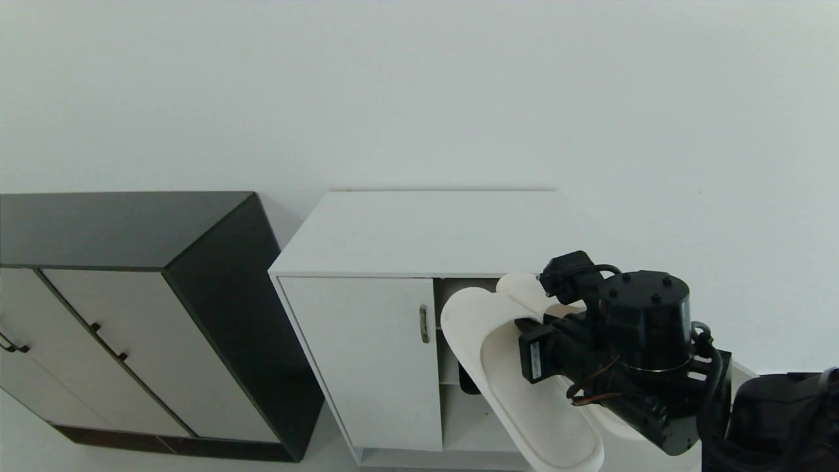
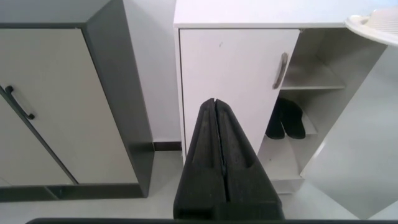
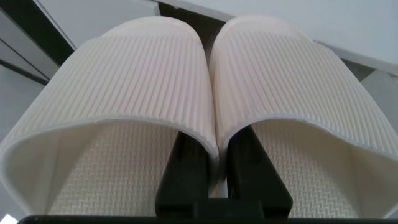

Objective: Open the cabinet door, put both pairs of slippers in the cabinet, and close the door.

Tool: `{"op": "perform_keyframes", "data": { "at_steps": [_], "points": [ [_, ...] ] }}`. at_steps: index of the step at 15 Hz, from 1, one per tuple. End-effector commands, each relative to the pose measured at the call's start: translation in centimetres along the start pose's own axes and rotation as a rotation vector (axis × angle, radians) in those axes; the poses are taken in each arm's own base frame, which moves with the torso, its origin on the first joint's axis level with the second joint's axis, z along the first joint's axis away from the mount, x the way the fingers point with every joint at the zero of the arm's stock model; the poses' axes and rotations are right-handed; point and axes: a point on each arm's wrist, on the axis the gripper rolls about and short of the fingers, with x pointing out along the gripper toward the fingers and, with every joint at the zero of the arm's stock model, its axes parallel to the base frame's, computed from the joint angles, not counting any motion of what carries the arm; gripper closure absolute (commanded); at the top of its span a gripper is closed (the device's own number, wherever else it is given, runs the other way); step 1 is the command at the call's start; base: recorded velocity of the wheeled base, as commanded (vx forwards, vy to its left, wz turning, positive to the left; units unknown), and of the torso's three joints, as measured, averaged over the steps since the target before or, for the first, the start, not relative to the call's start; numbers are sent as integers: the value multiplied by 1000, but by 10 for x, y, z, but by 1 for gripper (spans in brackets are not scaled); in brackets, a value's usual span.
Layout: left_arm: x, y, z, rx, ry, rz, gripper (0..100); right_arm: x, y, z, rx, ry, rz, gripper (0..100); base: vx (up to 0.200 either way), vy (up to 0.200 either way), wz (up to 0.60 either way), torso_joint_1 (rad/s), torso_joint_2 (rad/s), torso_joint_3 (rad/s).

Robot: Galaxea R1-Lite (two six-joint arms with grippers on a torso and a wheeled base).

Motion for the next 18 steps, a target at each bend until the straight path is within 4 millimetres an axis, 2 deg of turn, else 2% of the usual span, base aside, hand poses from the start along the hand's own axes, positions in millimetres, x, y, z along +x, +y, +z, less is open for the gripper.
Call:
{"op": "perform_keyframes", "data": {
  "at_steps": [1, 3, 9, 18],
  "points": [
    [0, 0, 0, -1, 0, 0, 100, -4, 1, 3, 3, -12, -5, 100, 0, 0, 0, -178, 393, 217],
    [0, 0, 0, -1, 0, 0, 100, -7, 6, -1, -7, -6, -18, 100, 0, 0, 0, -203, 466, 261],
    [0, 0, 0, -4, 0, 0, 100, -10, 5, -12, -25, 23, -69, 100, 0, 0, 0, -230, 549, 314],
    [0, 0, 0, -5, 0, 2, 100, -5, 6, -16, -23, 22, -68, 100, 0, 0, 0, -193, 510, 314]
  ]
}}
